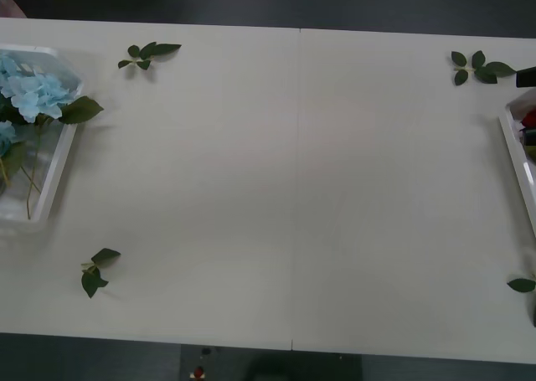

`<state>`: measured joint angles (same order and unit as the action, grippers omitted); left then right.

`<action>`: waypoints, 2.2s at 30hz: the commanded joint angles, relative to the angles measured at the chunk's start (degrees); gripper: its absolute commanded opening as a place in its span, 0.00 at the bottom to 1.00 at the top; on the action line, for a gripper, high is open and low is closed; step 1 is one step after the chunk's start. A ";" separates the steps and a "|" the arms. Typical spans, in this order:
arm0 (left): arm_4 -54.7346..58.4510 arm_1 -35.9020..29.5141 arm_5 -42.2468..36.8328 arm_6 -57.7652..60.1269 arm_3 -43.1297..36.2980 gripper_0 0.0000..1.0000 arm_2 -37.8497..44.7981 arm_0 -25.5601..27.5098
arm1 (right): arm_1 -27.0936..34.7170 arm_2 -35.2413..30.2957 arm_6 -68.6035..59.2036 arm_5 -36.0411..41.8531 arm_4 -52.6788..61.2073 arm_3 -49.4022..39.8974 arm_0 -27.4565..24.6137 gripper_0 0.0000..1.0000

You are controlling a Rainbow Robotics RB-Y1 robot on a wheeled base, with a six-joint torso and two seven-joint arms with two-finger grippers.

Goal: Put the red flowers into the right box and the blue flowers into the left box

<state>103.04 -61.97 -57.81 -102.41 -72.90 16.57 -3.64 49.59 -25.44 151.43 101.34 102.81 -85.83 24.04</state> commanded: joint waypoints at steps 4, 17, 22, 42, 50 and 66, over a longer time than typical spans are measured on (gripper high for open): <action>7.43 -1.66 -4.06 -4.02 -1.72 1.00 4.88 -0.49 | 7.01 -0.22 3.57 3.08 0.72 0.31 0.84 1.00; 14.20 -2.01 -0.11 -2.53 -24.13 1.00 2.51 -1.11 | 7.19 -2.15 3.57 4.13 0.72 0.31 0.84 1.00; 11.21 -2.01 5.08 -2.00 -31.52 1.00 -1.98 -1.11 | 7.19 -2.15 3.57 4.13 0.72 0.31 0.84 1.00; 2.25 -1.93 17.38 -2.09 -53.58 1.00 -25.53 -8.67 | 7.19 -2.15 3.57 4.13 0.72 0.31 0.84 1.00; -7.59 -0.43 17.38 -4.11 -55.51 1.00 -31.59 -11.65 | 7.19 -2.15 3.57 4.13 0.72 0.31 0.84 1.00; -12.60 3.44 17.82 -11.49 -55.69 1.00 -33.62 -12.80 | 7.19 -2.15 3.57 4.13 0.72 0.31 0.84 1.00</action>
<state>89.78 -59.98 -40.88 -111.27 -127.04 -16.77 -14.70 55.45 -27.34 154.51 105.47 102.95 -84.54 24.04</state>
